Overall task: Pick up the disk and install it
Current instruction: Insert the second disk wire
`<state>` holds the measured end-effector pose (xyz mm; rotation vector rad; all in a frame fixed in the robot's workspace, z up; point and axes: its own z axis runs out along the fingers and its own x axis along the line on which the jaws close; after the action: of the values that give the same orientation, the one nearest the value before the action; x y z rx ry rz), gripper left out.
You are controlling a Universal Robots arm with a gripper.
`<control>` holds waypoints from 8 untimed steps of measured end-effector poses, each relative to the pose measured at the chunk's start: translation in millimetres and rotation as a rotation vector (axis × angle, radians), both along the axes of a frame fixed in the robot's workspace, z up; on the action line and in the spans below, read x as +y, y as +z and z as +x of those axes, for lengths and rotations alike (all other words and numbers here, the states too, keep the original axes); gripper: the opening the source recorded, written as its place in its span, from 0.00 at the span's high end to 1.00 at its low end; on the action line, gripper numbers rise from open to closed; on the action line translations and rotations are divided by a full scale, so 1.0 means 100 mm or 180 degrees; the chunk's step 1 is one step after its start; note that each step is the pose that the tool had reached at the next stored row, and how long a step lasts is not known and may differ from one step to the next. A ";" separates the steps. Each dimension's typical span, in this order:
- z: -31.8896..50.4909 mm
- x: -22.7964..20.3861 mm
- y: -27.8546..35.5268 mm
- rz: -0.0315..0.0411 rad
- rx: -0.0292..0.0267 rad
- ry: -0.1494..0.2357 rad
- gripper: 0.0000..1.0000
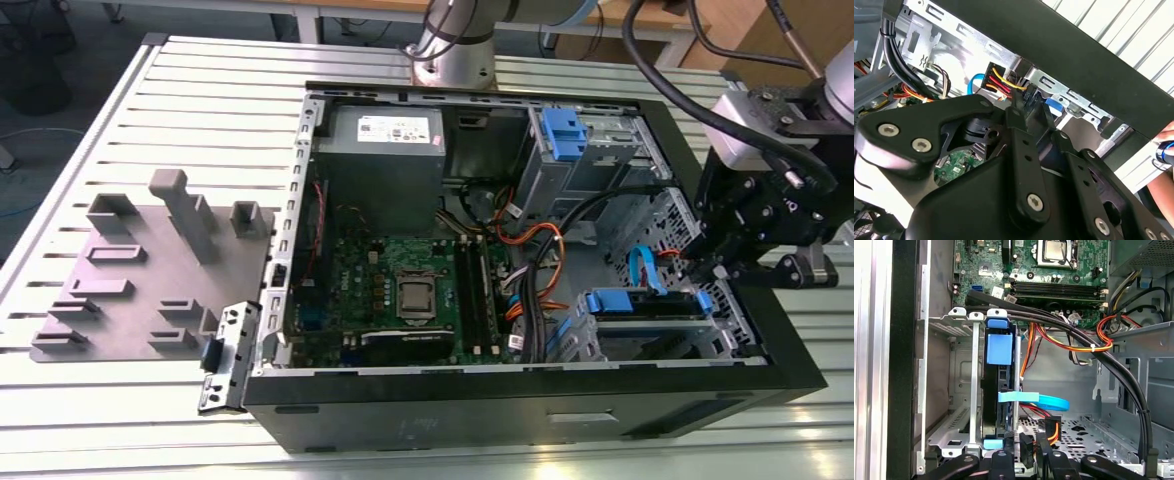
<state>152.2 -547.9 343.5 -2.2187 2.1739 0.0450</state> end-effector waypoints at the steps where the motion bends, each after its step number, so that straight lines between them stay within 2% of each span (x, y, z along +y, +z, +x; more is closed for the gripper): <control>1: 0.004 0.001 -0.006 0.0001 0.0000 0.0000 0.69; 5: 0.051 0.017 -0.018 0.0000 0.0001 0.0000 0.69; 8: 0.051 0.017 -0.020 -0.0004 0.0001 0.0000 0.69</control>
<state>157.3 -546.2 341.4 -2.2194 2.1747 0.0441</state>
